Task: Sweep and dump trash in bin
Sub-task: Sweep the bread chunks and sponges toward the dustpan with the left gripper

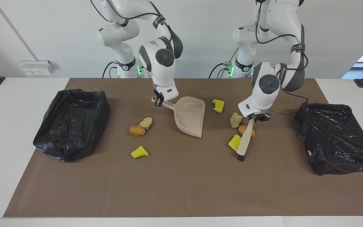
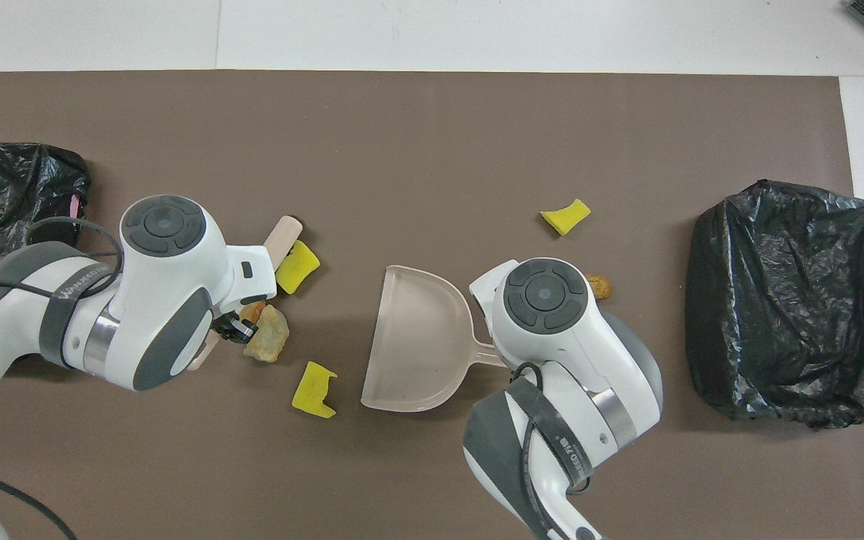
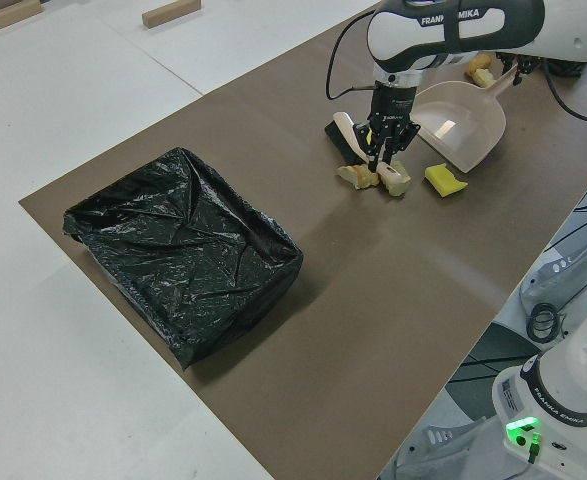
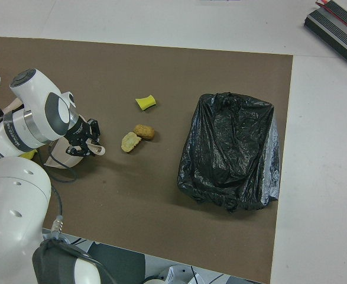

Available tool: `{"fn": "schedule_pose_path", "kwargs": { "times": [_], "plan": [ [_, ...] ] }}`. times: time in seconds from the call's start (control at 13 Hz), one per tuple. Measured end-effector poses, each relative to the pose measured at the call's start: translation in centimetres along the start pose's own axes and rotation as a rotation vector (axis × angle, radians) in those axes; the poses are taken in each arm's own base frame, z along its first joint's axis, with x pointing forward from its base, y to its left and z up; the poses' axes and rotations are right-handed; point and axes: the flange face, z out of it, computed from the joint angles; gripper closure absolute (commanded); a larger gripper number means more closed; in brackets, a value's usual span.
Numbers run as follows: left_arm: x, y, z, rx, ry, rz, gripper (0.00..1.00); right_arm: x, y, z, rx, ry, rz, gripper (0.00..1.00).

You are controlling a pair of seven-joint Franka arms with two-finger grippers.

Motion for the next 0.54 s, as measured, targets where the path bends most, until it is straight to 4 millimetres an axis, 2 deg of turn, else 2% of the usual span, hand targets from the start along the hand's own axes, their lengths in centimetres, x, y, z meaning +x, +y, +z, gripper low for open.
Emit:
{"fn": "schedule_pose_path", "kwargs": {
  "times": [0.15,0.38,0.54],
  "plan": [
    [-1.4,3.7,-0.1,0.039,-0.019,0.028,1.0,0.0,0.0,0.0,0.001,-0.001,0.0,1.0],
    [-2.5,8.5,-0.4,0.09,-0.033,0.016,1.0,0.0,0.0,0.1,0.001,-0.001,0.0,1.0],
    [-3.1,9.9,-1.6,0.114,-0.022,-0.014,1.0,0.0,0.0,0.1,0.001,-0.001,0.004,1.0]
  ]
}}
